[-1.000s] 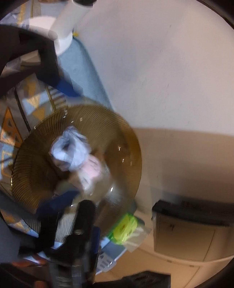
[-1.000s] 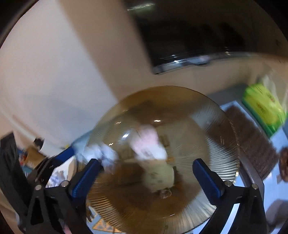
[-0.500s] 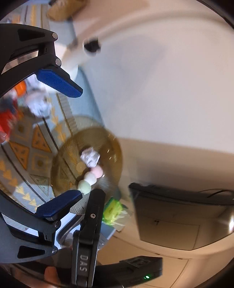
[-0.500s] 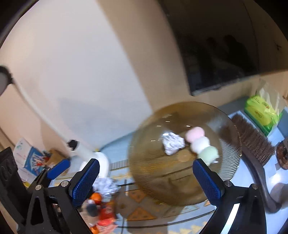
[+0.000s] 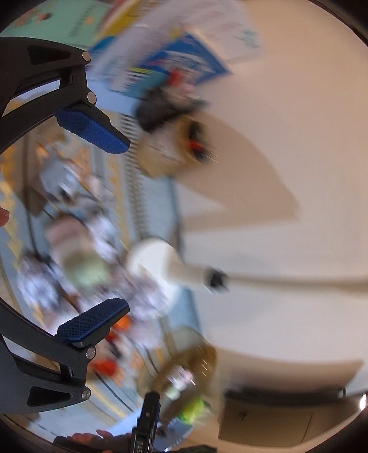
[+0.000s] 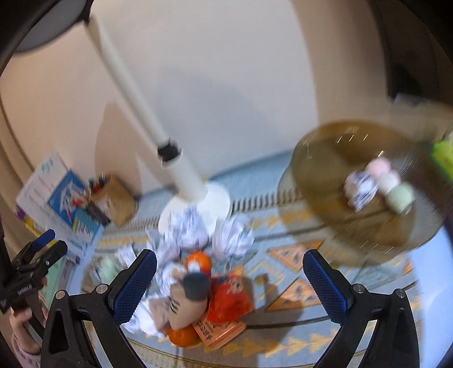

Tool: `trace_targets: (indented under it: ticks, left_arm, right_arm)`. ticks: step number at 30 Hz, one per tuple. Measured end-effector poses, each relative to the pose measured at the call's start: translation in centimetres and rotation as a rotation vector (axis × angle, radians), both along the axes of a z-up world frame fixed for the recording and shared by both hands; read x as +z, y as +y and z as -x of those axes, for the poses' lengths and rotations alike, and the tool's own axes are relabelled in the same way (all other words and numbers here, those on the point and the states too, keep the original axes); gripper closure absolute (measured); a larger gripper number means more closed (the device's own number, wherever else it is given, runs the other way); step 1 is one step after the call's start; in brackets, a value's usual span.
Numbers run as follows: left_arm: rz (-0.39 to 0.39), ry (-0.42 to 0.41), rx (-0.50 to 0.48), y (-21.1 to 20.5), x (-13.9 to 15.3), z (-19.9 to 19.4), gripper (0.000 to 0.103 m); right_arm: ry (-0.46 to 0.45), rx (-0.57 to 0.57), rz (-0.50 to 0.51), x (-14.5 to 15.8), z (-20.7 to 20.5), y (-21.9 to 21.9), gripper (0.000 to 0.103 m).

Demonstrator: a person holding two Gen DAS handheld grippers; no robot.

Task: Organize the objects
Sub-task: 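Grasp the white-blue plush with the right tool while the left tool grasps the blue checked cloth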

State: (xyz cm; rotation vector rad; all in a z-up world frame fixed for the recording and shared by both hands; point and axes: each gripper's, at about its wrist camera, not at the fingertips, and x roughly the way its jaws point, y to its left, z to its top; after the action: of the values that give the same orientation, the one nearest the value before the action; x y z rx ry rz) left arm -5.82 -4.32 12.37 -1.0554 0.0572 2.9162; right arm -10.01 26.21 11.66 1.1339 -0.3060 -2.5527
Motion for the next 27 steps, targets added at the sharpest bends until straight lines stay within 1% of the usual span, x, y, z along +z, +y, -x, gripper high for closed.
trace_targets:
  ticks: [2, 4, 6, 7, 9, 10, 13, 14, 15, 17, 19, 21, 22, 24, 26, 27]
  left_arm:
    - [-0.025, -0.05, 0.039, -2.1, -3.0, -0.4, 0.001]
    - [-0.057, -0.102, 0.073, -4.2, -5.9, -0.6, 0.001]
    - [-0.059, -0.135, 0.094, -5.2, -8.1, -0.6, 0.001]
    - [-0.057, -0.146, 0.107, -5.6, -9.3, -0.6, 0.001]
    - [-0.053, -0.155, 0.113, -5.8, -10.7, -0.5, 0.001]
    - [-0.055, -0.162, 0.113, -5.9, -11.3, -0.4, 0.001]
    - [-0.061, -0.182, 0.111, -6.1, -12.7, 0.3, 0.001]
    - [-0.063, -0.207, 0.105, -6.1, -13.1, 0.6, 0.001]
    - [-0.067, -0.233, 0.101, -6.1, -13.4, 1.0, 0.001]
    - [-0.066, -0.225, 0.093, -5.9, -13.2, 0.7, 0.001]
    - [-0.049, -0.229, 0.099, -5.7, -13.3, 1.0, 0.001]
    - [-0.027, -0.236, 0.105, -5.4, -13.4, 1.2, 0.0]
    - [-0.029, -0.234, 0.104, -5.4, -13.4, 1.2, 0.001]
    - [-0.038, -0.233, 0.111, -5.6, -13.4, 1.4, 0.001]
    - [-0.032, -0.235, 0.114, -5.6, -13.5, 1.7, 0.0]
    - [-0.033, -0.235, 0.114, -5.6, -13.5, 1.7, 0.0]
  right_arm:
    - [-0.009, 0.027, -0.018, -2.7, 0.1, -1.3, 0.0]
    - [0.001, 0.04, -0.048, -4.6, 0.3, -2.1, 0.0]
    - [0.004, 0.039, -0.062, -6.0, 0.8, -2.5, 0.0]
    - [0.001, 0.045, -0.043, -6.7, 1.0, -2.6, 0.0]
    - [0.017, 0.065, -0.002, -7.1, 0.9, -2.6, 0.0]
    - [0.035, 0.073, -0.012, -7.2, 0.6, -3.0, 0.0]
    - [0.122, 0.121, -0.089, -7.1, -0.7, -4.6, 0.0]
    - [0.153, 0.139, -0.105, -7.1, -1.2, -5.1, 0.0]
    - [0.172, 0.152, -0.122, -7.1, -1.5, -5.6, 0.0]
    - [0.168, 0.187, -0.134, -7.3, -1.4, -6.4, 0.0]
    - [0.156, 0.221, -0.121, -7.8, -1.0, -6.9, 0.0]
    - [0.123, 0.239, -0.119, -8.3, -0.5, -7.2, 0.0]
    - [0.121, 0.246, -0.101, -8.3, -0.4, -7.2, 0.0]
    - [0.136, 0.264, -0.032, -8.0, -0.6, -6.8, 0.0]
    - [0.138, 0.28, 0.023, -8.0, -0.5, -6.5, 0.007]
    - [0.133, 0.279, 0.021, -8.0, -0.5, -6.5, 0.01]
